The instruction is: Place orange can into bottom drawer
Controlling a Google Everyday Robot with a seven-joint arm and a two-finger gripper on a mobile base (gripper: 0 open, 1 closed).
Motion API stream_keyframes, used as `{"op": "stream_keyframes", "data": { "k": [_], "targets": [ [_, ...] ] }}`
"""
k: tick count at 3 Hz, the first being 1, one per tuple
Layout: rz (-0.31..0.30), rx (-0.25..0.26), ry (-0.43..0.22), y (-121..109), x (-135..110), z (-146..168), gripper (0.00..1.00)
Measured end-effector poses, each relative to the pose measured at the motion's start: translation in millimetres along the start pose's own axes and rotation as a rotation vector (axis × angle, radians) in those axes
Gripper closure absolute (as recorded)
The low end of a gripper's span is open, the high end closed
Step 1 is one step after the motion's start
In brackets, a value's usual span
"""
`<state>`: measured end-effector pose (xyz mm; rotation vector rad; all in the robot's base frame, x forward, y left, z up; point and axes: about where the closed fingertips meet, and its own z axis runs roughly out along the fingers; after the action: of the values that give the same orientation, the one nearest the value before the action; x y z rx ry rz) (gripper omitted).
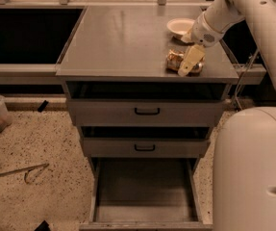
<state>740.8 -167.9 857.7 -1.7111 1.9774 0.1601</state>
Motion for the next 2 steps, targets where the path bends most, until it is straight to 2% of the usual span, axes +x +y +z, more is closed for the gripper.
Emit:
{"op": "stream_keyframes", "data": {
  "k": [2],
  "targets": [
    [0.0, 0.0, 0.0, 0.0, 0.0, 0.0, 0.65]
  ]
}}
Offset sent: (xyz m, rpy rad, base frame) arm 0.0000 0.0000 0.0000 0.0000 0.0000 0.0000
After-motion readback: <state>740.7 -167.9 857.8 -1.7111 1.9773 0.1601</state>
